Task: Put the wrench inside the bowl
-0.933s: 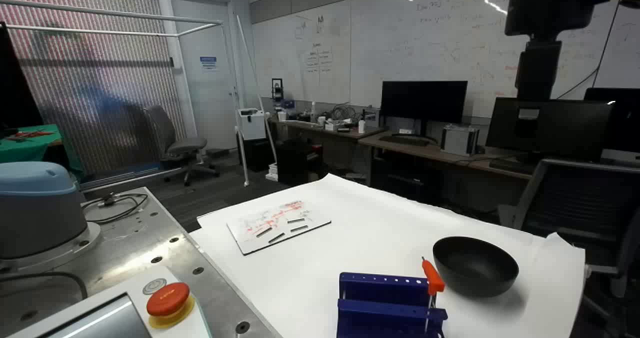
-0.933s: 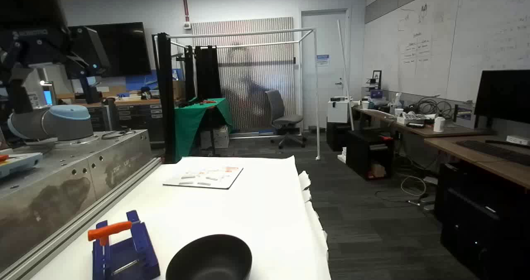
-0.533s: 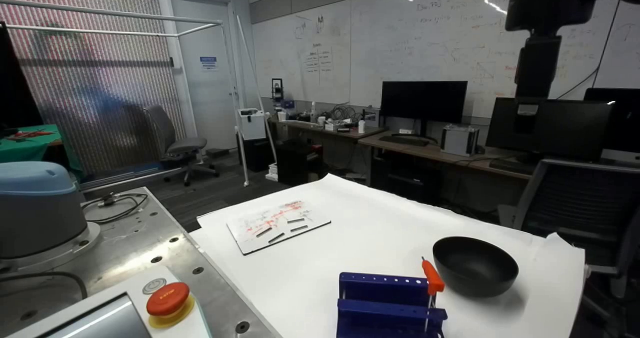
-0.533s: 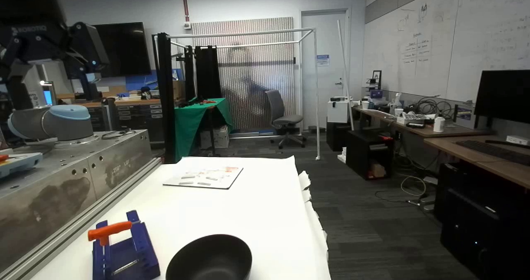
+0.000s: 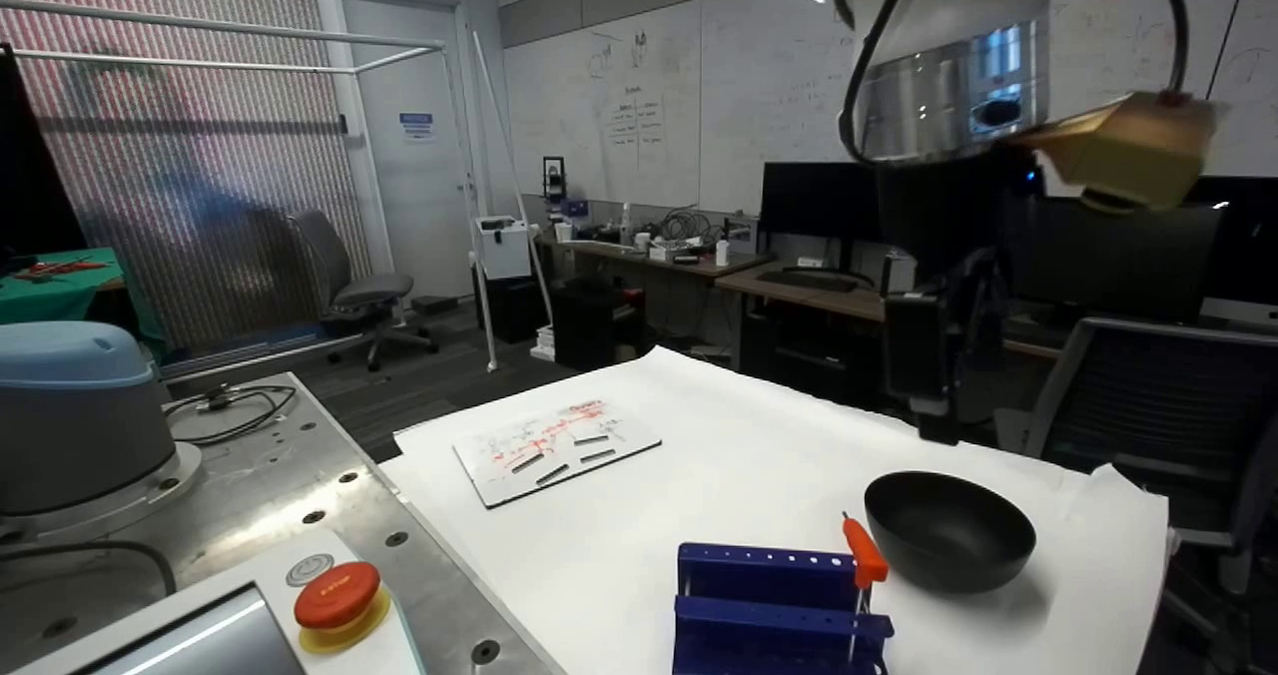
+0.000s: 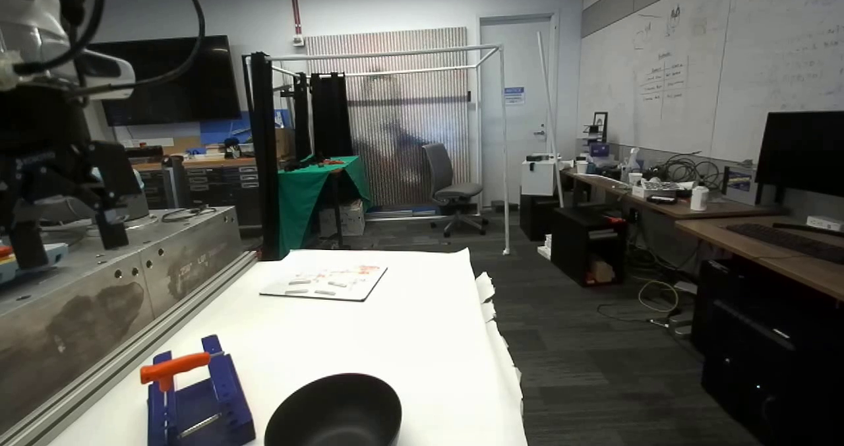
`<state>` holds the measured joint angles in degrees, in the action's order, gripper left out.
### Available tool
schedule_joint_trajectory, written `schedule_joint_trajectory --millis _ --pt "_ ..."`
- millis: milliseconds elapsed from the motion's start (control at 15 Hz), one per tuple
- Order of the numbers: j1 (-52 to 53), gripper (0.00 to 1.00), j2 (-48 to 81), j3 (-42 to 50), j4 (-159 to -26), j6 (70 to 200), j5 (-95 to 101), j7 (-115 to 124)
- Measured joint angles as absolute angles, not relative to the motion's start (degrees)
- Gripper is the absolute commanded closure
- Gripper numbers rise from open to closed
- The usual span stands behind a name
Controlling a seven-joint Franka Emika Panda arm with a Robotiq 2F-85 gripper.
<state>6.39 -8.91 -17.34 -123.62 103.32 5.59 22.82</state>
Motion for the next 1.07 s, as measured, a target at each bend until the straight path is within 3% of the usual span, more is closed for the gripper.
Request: schedule_joint_trajectory --millis 467,867,933,1000,1067 --pt "6.73 0.0 3.96 -12.86 -123.04 119.16 8.82 30.35" --pt "6.72 0.0 9.33 -8.29 -124.79 124.02 7.62 30.36" --pt "6.73 0.02 10.14 -8.11 -124.85 124.18 7.15 30.29" --pt "6.79 0.26 10.91 -8.09 -124.84 124.2 6.57 30.08" --pt "6.97 0.27 11.52 -8.1 -124.8 124.2 5.99 29.74"
